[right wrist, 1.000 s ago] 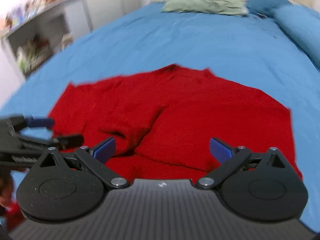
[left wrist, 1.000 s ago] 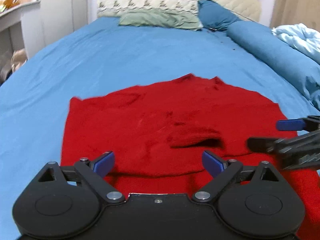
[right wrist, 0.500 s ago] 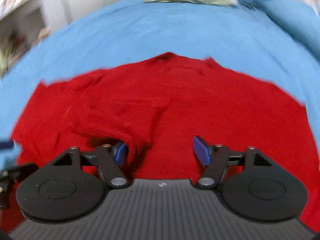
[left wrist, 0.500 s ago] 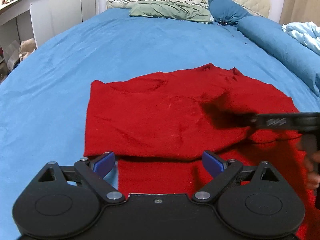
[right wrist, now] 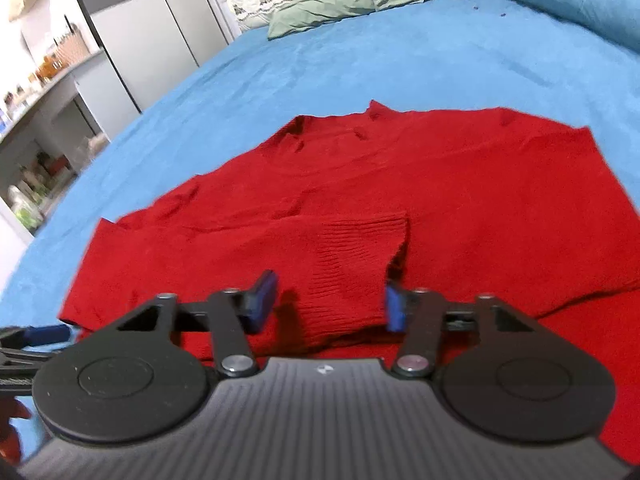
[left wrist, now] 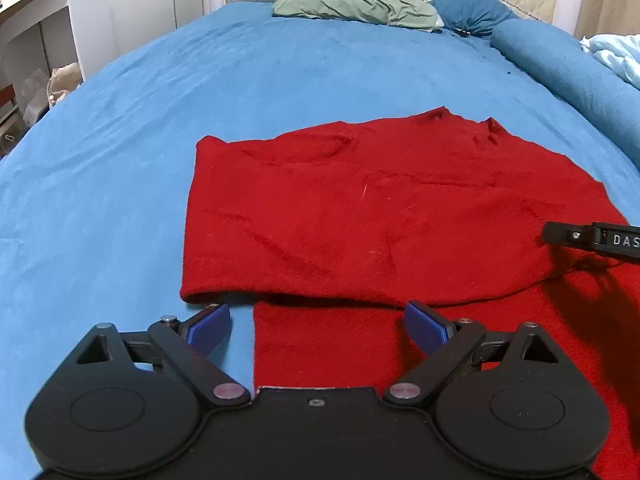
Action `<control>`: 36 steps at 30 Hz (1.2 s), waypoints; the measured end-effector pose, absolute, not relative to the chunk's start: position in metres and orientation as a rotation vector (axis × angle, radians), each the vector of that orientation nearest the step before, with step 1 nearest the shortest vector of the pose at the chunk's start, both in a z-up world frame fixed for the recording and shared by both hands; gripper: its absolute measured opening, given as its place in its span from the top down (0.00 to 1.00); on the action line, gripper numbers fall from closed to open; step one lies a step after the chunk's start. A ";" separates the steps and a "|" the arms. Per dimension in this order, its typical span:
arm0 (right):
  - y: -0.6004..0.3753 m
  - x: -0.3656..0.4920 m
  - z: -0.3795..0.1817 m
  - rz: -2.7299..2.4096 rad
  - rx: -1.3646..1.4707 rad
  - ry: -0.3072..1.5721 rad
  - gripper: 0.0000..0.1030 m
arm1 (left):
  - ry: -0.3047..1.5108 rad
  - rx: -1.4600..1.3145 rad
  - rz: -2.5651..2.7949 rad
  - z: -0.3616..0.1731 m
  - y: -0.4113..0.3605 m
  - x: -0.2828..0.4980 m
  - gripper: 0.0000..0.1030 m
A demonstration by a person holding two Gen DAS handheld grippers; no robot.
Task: Fold small clothes
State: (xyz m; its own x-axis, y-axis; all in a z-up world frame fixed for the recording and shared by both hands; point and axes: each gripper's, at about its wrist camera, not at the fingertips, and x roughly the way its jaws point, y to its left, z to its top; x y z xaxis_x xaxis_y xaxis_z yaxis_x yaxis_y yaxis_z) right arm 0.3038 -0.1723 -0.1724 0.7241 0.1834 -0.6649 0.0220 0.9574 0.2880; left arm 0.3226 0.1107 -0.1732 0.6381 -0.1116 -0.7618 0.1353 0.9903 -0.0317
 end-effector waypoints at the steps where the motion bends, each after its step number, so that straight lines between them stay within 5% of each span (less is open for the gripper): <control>1: -0.171 0.306 -0.172 0.077 0.258 0.764 0.73 | 0.866 0.033 -0.136 -0.174 0.112 0.323 0.07; 2: -0.169 0.309 -0.171 0.069 0.228 0.773 0.80 | 0.861 0.039 -0.126 -0.175 0.113 0.323 0.07; 13: -0.216 0.337 -0.077 -0.027 -0.084 0.645 0.81 | 0.776 0.078 -0.070 -0.183 0.118 0.341 0.07; 26: -0.290 0.334 -0.146 -0.107 0.037 0.765 0.80 | 0.799 -0.017 0.101 -0.191 0.144 0.357 0.08; 28: -0.292 0.331 -0.157 -0.120 0.038 0.797 0.73 | 0.792 -0.015 0.111 -0.187 0.139 0.354 0.09; 30: -0.295 0.323 -0.159 -0.157 0.026 0.816 0.33 | 0.765 -0.023 0.069 -0.179 0.132 0.349 0.10; 32: -0.291 0.306 -0.157 -0.200 0.005 0.773 0.06 | 0.710 -0.038 -0.020 -0.167 0.121 0.340 0.09; 36: -0.275 0.282 -0.152 -0.101 0.003 0.681 0.02 | 0.620 -0.041 -0.213 -0.152 0.094 0.335 0.02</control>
State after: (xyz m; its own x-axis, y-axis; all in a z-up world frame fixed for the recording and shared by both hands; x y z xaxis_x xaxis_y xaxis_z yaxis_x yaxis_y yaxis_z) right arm 0.2824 -0.2747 -0.1517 0.7723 -0.0921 -0.6286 0.0937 0.9951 -0.0306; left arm 0.3349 0.0945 -0.1516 0.7926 -0.2106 -0.5723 0.1862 0.9772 -0.1019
